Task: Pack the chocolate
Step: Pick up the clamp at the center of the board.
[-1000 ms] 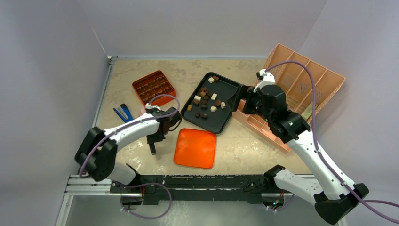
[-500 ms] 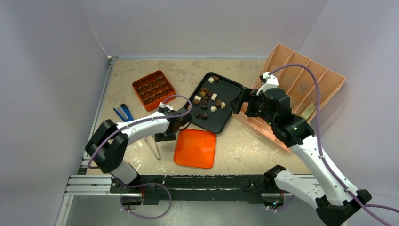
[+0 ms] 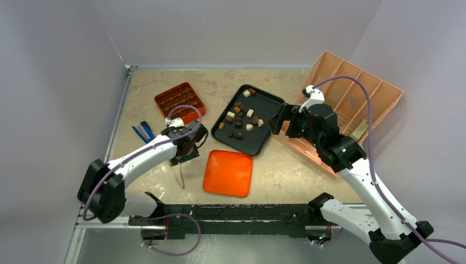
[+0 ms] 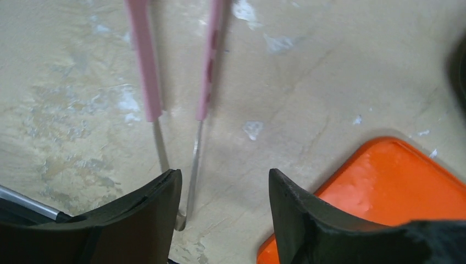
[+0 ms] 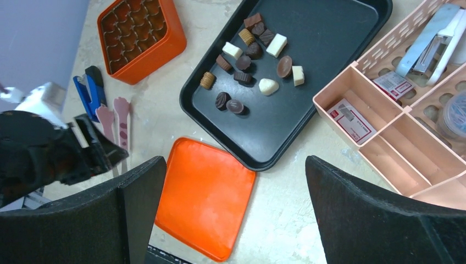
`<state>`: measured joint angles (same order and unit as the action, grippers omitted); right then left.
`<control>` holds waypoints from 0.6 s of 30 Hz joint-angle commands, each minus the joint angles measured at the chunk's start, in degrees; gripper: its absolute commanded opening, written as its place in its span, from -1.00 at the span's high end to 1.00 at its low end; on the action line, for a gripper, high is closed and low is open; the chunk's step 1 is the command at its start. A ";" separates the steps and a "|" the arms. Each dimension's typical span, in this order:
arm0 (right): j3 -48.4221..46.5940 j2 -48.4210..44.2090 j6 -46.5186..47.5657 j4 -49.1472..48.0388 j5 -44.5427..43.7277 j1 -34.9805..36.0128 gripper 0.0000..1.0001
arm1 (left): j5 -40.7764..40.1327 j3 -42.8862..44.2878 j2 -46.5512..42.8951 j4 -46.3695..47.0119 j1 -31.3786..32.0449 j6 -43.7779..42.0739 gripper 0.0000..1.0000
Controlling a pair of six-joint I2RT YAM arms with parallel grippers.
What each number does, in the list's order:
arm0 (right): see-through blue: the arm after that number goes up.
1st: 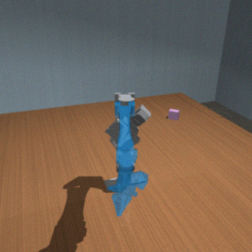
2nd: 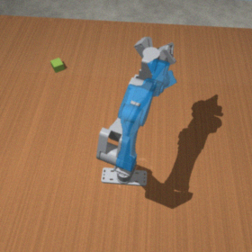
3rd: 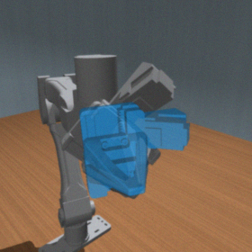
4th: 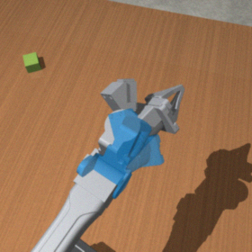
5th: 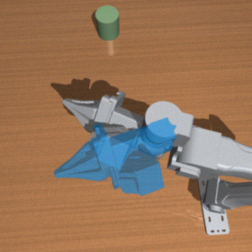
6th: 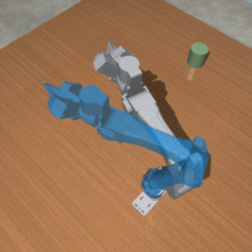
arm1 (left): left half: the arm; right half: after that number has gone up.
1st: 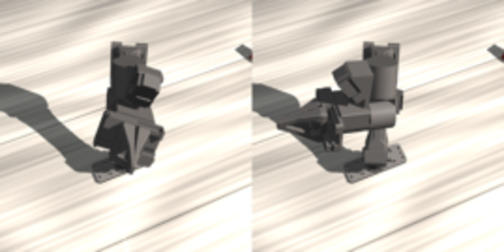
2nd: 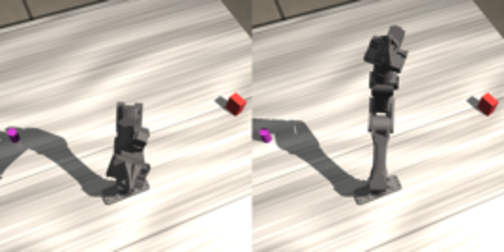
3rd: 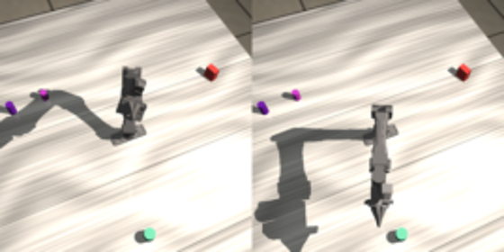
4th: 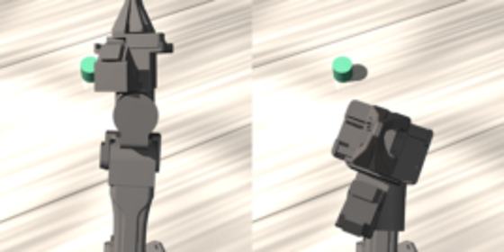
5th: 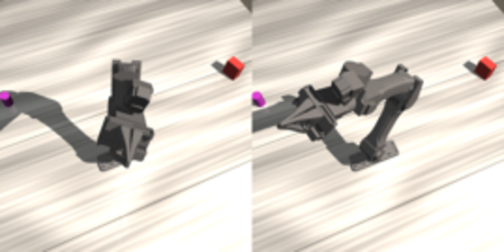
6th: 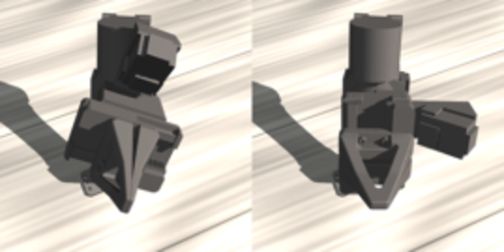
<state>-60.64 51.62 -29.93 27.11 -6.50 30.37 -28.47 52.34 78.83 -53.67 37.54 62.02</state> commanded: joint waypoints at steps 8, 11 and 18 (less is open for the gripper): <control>0.70 -1.12 0.73 -1.34 -1.02 0.30 -0.98 | 1.84 -8.09 -9.06 2.59 -6.98 2.87 -0.38; 0.61 -1.08 0.97 -1.44 -1.06 0.30 -0.98 | 3.51 -10.26 -8.04 5.44 -7.76 2.50 -0.38; 1.02 -1.17 1.76 -1.36 -1.96 0.29 -0.98 | 3.08 -12.20 -6.50 8.97 -9.42 0.90 -0.36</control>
<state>-59.64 51.33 -29.39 27.11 -6.63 30.37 -25.47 40.95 72.12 -48.88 29.67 64.01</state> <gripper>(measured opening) 0.987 0.684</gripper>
